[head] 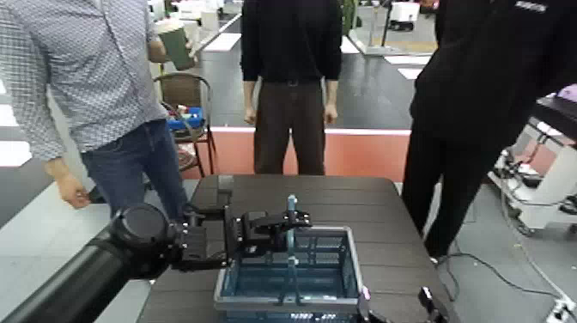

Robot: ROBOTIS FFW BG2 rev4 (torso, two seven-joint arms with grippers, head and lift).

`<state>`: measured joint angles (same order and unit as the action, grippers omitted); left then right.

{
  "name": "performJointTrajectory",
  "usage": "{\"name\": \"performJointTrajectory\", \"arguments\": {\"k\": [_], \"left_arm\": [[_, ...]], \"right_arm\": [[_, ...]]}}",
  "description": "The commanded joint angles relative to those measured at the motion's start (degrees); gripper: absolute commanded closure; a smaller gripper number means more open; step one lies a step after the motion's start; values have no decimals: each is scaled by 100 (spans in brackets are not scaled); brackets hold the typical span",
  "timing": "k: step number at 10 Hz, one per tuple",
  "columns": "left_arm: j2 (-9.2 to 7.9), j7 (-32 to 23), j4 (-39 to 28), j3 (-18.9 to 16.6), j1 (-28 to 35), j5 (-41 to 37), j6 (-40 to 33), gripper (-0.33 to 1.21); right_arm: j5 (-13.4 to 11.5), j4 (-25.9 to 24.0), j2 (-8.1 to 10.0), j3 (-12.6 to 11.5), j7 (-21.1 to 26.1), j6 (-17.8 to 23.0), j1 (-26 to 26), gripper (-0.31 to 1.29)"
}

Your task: Grasp the handle of the crate.

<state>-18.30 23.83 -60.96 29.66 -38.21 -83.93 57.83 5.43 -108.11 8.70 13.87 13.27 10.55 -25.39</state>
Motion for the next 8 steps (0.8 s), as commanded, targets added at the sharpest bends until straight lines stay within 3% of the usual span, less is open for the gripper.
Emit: {"name": "performJointTrajectory", "arguments": {"k": [1,3,5,8], "left_arm": [[2,113,111,119,-55,-53,-105,78],[-7,210,137,154,-73,-53,-167,109],[-7,263,155,180,-64,-53,-175,120],[-15,342,164,180,-38,-62,-193,119]], "right_arm": [[2,9,0,10,0,0,8,15],[2,9,0,28,0,0,8,15],[2,9,0,28,0,0,8,15],[11,9,0,28,0,0,8,15]]}}
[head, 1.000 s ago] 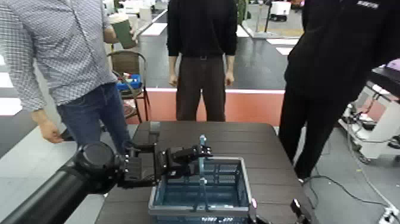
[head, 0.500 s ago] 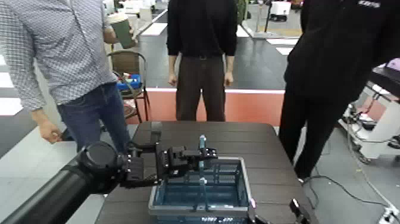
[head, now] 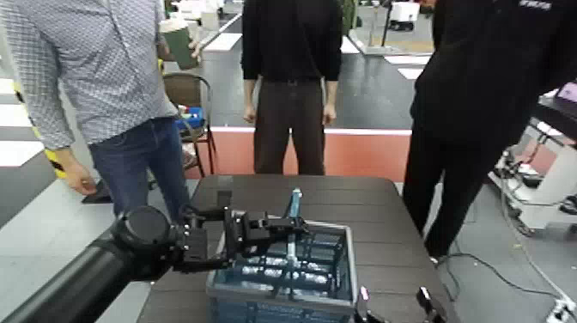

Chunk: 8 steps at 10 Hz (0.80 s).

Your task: Grasp the handle of the crate.

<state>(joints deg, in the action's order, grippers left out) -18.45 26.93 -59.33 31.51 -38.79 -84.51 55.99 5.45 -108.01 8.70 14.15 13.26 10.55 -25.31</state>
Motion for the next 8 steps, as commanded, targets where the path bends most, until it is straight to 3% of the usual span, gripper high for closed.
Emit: {"name": "performJointTrajectory", "arguments": {"k": [1,5,8], "left_arm": [[0,31,-8,-22,38,5,-18,119],[-97,31,-298,-224,205,5,43,119],[-220,-197,-896,-541,513,5,272,119]], "right_arm": [[9,0,0,0,1,0,0,15],[18,-18,-18,-44,1,0,-35,15],[9,-27,-53,-88,10,9,-71,15]]}}
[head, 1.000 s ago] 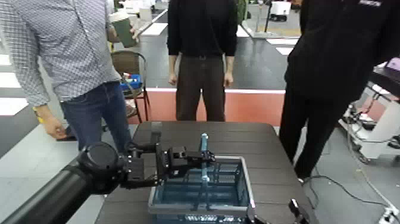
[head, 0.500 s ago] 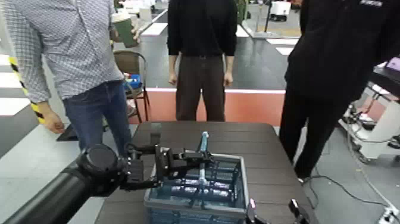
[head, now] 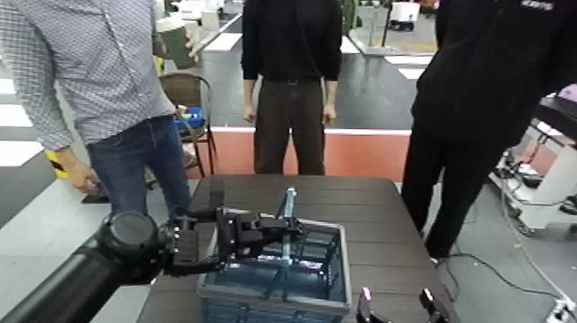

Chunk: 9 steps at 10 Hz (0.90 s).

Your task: Grasp the handle of the crate.

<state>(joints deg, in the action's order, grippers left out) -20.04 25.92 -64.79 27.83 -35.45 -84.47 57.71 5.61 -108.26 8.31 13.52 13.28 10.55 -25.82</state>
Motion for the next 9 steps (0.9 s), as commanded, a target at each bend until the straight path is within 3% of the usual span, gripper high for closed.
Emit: {"name": "performJointTrajectory", "arguments": {"k": [1,9], "left_arm": [[-79,-157,-526,-225,284,-105,170,119],[-307,-2135,-2327,-770,1778,-2171,346,119]], "right_arm": [[-25,-3,-22,-42,17,35,-29,15],[-60,41,-14,-69,87,158,-46,15]]}}
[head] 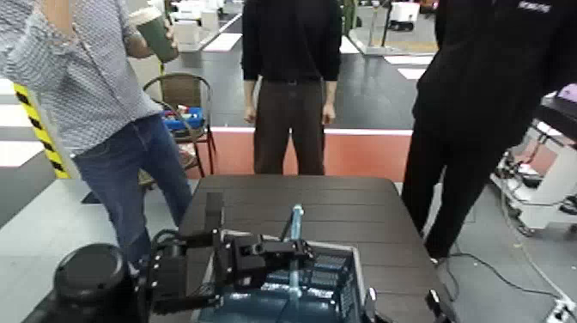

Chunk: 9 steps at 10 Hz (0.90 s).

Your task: Grasp the handle of the crate.

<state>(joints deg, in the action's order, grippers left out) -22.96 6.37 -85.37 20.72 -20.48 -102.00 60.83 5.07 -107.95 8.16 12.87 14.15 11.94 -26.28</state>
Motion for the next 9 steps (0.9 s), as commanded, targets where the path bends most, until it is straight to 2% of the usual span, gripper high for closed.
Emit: {"name": "performJointTrajectory", "arguments": {"k": [1,6,9], "left_arm": [[20,-233,-314,-68,413,-549,52,119],[178,-452,-657,-191,835,-1120,17,119],[230,-488,-630,-191,967,-1270,26,119]], "right_arm": [[-6,10,2,-12,9,27,0,15],[-23,28,2,-12,53,63,0,15],[-32,54,-7,-12,71,80,0,15]]}}
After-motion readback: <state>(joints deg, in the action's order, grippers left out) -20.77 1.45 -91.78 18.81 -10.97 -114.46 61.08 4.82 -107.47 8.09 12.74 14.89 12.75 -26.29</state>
